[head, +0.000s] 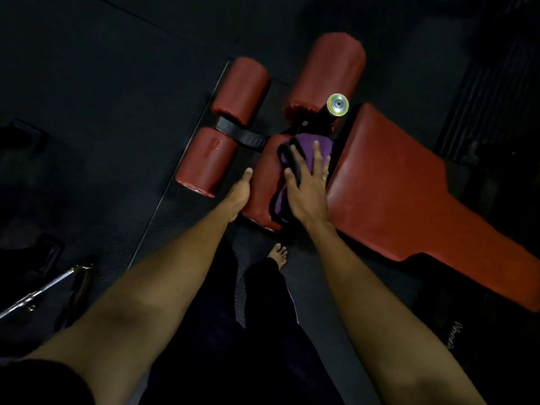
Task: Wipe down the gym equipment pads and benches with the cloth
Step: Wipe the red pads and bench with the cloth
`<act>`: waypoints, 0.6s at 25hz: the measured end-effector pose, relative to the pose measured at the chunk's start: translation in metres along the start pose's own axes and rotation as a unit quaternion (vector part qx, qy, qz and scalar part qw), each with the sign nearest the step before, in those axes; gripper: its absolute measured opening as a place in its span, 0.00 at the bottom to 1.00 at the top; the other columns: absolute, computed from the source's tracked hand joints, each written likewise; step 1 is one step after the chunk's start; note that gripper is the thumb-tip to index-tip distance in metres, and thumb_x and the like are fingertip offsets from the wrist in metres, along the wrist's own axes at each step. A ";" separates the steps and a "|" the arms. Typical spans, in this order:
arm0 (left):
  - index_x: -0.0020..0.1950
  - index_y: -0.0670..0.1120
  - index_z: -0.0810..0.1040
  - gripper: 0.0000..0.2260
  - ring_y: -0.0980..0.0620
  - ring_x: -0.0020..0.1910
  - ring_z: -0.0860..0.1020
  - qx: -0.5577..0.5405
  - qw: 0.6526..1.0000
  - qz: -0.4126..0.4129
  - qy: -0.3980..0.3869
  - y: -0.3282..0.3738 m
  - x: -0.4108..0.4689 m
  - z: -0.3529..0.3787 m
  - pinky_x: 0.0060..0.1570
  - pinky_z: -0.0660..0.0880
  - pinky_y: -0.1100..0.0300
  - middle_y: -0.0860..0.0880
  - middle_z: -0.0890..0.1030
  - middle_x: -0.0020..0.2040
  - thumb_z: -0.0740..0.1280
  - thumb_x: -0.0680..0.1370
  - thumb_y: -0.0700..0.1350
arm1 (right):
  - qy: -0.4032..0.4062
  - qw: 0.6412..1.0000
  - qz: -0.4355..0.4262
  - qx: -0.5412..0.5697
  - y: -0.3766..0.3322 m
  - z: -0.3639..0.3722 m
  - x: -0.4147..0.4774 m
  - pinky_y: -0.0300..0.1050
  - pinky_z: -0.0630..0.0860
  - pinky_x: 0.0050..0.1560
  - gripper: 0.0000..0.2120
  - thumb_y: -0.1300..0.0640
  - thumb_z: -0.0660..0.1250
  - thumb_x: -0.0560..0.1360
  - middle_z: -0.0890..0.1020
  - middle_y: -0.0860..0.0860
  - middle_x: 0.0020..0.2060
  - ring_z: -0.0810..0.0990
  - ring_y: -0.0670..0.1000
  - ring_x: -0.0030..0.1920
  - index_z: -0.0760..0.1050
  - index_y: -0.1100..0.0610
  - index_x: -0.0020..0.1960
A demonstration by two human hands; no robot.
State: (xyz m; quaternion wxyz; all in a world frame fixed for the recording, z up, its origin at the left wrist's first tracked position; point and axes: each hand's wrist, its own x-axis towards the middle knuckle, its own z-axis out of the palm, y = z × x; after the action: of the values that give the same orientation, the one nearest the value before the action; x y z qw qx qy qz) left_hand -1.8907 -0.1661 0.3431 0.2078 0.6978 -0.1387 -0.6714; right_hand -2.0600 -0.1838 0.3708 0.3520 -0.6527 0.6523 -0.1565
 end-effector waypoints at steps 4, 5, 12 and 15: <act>0.73 0.45 0.73 0.30 0.48 0.58 0.79 -0.010 0.999 -0.003 -0.051 0.011 -0.008 -0.001 0.60 0.75 0.53 0.46 0.79 0.63 0.48 0.84 0.64 | 0.013 0.990 0.088 0.113 0.004 0.004 -0.031 0.66 0.61 0.77 0.27 0.42 0.55 0.85 0.39 0.42 0.82 0.46 0.53 0.83 0.49 0.35 0.81; 0.74 0.45 0.72 0.30 0.48 0.58 0.78 -0.005 0.999 0.004 -0.033 0.011 -0.009 0.000 0.59 0.74 0.54 0.46 0.79 0.63 0.48 0.85 0.64 | 0.006 0.989 0.089 0.114 0.003 0.007 -0.046 0.67 0.63 0.75 0.27 0.41 0.54 0.85 0.38 0.41 0.82 0.46 0.53 0.83 0.47 0.32 0.80; 0.73 0.43 0.73 0.33 0.40 0.68 0.75 0.086 0.991 0.027 0.100 -0.001 -0.008 0.015 0.70 0.69 0.47 0.39 0.76 0.70 0.47 0.84 0.65 | 0.033 0.998 -0.034 -0.048 -0.013 0.036 -0.094 0.69 0.54 0.78 0.27 0.48 0.56 0.84 0.46 0.49 0.83 0.38 0.61 0.82 0.60 0.47 0.82; 0.75 0.43 0.72 0.33 0.39 0.68 0.74 0.084 0.989 0.007 0.124 -0.003 0.002 0.016 0.70 0.69 0.47 0.39 0.75 0.70 0.46 0.84 0.65 | 0.023 0.985 -0.095 -0.142 -0.016 0.033 -0.067 0.72 0.51 0.77 0.27 0.49 0.56 0.80 0.53 0.50 0.83 0.42 0.64 0.82 0.66 0.47 0.79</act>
State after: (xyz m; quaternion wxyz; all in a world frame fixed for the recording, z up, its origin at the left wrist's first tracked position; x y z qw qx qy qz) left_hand -1.9071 -0.1659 0.3395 0.1684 0.7894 -0.1731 -0.5644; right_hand -2.0324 -0.1129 0.3754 0.2239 -0.7517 0.6106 -0.1099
